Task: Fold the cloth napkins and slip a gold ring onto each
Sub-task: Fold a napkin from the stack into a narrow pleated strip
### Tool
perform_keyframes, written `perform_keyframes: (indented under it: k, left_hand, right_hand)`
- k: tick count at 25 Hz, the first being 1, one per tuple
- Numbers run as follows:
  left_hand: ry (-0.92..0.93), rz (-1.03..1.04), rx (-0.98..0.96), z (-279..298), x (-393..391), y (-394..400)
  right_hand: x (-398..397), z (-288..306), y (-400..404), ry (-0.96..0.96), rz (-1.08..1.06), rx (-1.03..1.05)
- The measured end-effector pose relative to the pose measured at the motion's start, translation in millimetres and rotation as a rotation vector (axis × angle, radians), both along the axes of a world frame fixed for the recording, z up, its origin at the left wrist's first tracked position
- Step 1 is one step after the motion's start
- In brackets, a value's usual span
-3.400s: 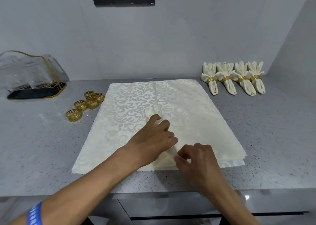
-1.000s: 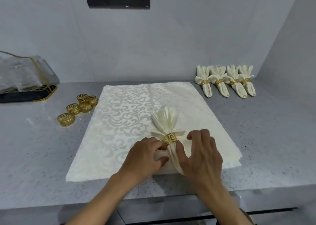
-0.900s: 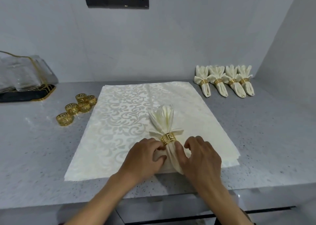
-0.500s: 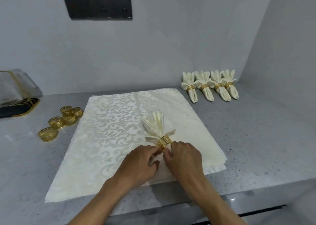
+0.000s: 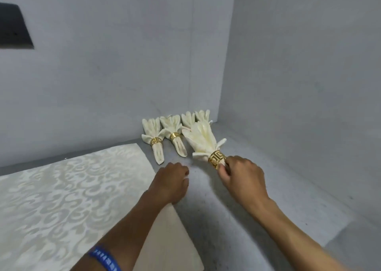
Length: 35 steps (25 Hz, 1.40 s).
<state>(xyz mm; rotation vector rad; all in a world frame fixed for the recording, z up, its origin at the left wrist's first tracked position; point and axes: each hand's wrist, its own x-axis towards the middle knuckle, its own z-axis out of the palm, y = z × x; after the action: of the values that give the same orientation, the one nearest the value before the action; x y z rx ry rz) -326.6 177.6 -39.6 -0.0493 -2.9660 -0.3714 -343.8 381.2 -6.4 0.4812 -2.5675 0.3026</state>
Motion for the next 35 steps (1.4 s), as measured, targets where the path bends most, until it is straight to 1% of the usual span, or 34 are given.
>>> perform_keyframes:
  k: [1, 3, 4, 8, 12, 14, 17, 19, 22, 24, 27, 29, 30, 32, 34, 35]
  left_hand:
    - [-0.002, 0.003, -0.048, -9.2, -17.3, 1.0]
    - [0.081, 0.013, -0.119, -30.7, -35.7, -1.0]
    - [0.116, 0.020, -0.105, -37.1, -38.1, -1.1]
    - [0.139, -0.002, -0.047, -40.1, -38.7, 0.1]
    - [0.146, -0.016, -0.013, -40.3, -41.7, -1.3]
    - [0.137, -0.019, 0.008, -41.8, -40.6, -2.8]
    - [0.140, -0.017, -0.008, -43.2, -43.5, -4.0]
    - [0.152, -0.022, -0.027, -43.5, -43.2, -3.7]
    - [0.138, -0.011, -0.027, -43.5, -43.4, -5.0]
    - [0.087, 0.002, -0.049, -43.9, -46.7, -6.6]
    - [0.001, -0.029, -0.102, -26.9, -35.1, -2.2]
    - [-0.059, -0.001, -0.006, -8.9, -11.9, -2.3]
    - [-0.039, 0.030, 0.042, -1.9, 12.1, -5.9]
    - [0.057, 0.044, 0.088, -1.9, 67.8, -18.7]
    - [0.123, 0.058, 0.133, -7.4, 148.2, -42.2]
    - [0.138, 0.084, 0.158, -13.7, 189.9, -58.2]
  right_hand:
    - [-25.5, 1.1, 5.4, 0.010, -0.018, 0.012]
    - [-78.6, 0.7, 9.8, 0.026, -0.042, 0.015]
    - [-104.2, -1.1, 9.3, 0.025, -0.053, 0.008]
    - [-191.2, -10.3, -8.0, 0.030, -0.125, -0.056]
    - [-245.8, -22.0, -25.2, -0.012, -0.221, -0.103]
    - [-265.8, -27.5, -26.3, -0.062, -0.286, -0.096]
    - [-285.9, -39.9, -25.7, -0.252, -0.341, -0.025]
    - [-286.9, -46.2, -22.4, -0.323, -0.349, -0.040]
    - [-260.8, -53.7, -15.3, -0.261, -0.382, -0.046]
    - [-220.7, -59.4, -15.6, -0.194, -0.356, -0.058]
    - [-125.8, -64.3, -26.4, -0.196, -0.180, -0.044]
    - [-61.3, -68.5, -37.6, -0.222, -0.065, -0.096]
    - [-27.6, -69.6, -46.5, -0.224, 0.004, -0.123]
    - [28.5, -76.1, -64.9, -0.181, 0.139, -0.179]
    - [86.4, -73.9, -78.8, -0.160, 0.313, -0.213]
    - [114.1, -73.0, -83.9, -0.186, 0.421, -0.196]
